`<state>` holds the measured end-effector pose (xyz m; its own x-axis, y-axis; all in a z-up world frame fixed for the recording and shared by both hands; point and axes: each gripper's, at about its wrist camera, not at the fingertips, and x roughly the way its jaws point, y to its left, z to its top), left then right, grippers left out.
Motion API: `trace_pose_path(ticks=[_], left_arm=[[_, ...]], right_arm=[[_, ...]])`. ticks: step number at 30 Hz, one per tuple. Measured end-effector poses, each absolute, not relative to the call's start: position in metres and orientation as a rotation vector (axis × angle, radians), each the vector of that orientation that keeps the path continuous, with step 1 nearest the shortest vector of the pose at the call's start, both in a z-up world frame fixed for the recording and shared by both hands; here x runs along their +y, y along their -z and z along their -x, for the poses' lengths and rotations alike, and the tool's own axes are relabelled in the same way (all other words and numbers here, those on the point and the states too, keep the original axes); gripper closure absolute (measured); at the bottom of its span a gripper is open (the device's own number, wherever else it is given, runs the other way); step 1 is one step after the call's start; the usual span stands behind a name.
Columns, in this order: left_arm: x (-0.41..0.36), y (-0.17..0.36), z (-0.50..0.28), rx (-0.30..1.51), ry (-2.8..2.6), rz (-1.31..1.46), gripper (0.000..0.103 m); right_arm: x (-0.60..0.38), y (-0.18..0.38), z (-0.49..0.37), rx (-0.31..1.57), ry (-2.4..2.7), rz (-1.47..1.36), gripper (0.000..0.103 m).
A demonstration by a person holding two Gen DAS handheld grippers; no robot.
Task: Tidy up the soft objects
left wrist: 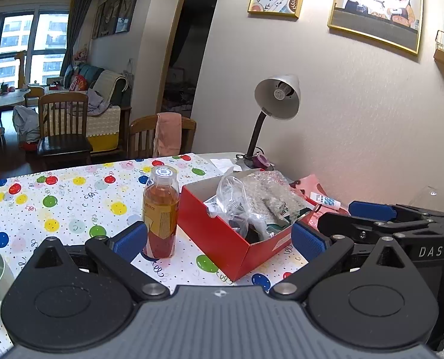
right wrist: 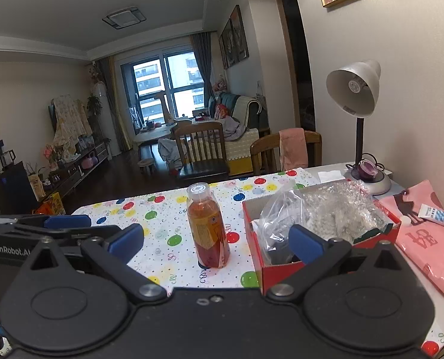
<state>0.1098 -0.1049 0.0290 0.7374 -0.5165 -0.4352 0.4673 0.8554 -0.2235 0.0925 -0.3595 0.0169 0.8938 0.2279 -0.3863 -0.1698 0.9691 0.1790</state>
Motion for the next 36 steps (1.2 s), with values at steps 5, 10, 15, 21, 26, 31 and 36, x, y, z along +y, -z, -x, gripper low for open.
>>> trace_pose_path(ticks=[5,10,15,21,26,31,36], left_arm=[[-0.1019,-0.0301,-0.1069,0.501,0.548,0.108,0.0],[-0.1015,-0.0302,-0.1066,0.501,0.545,0.106,0.0],[-0.1004,-0.0299,-0.106,0.501,0.544,0.104,0.0],[-0.0993,-0.0296,-0.1056,0.5,0.54,0.098,0.0],[-0.0986,-0.03,-0.1064,0.497,0.539,0.097,0.0],[-0.0968,-0.0305,-0.1077,0.492,0.539,0.093,0.0],[-0.0977,-0.0326,-0.1062,0.473,0.528,0.077,0.0]], right_arm=[[-0.3575,-0.0167,-0.0892,0.419,-0.203,-0.142,0.0],[-0.3568,-0.0161,-0.0884,0.418,-0.202,-0.141,0.0],[-0.3548,-0.0162,-0.0872,0.418,-0.194,-0.14,0.0],[-0.3534,-0.0161,-0.0888,0.415,-0.19,-0.139,0.0],[-0.3525,-0.0164,-0.0902,0.416,-0.189,-0.136,0.0],[-0.3505,-0.0173,-0.0909,0.414,-0.183,-0.137,0.0],[-0.3509,-0.0181,-0.0917,0.411,-0.176,-0.139,0.0]])
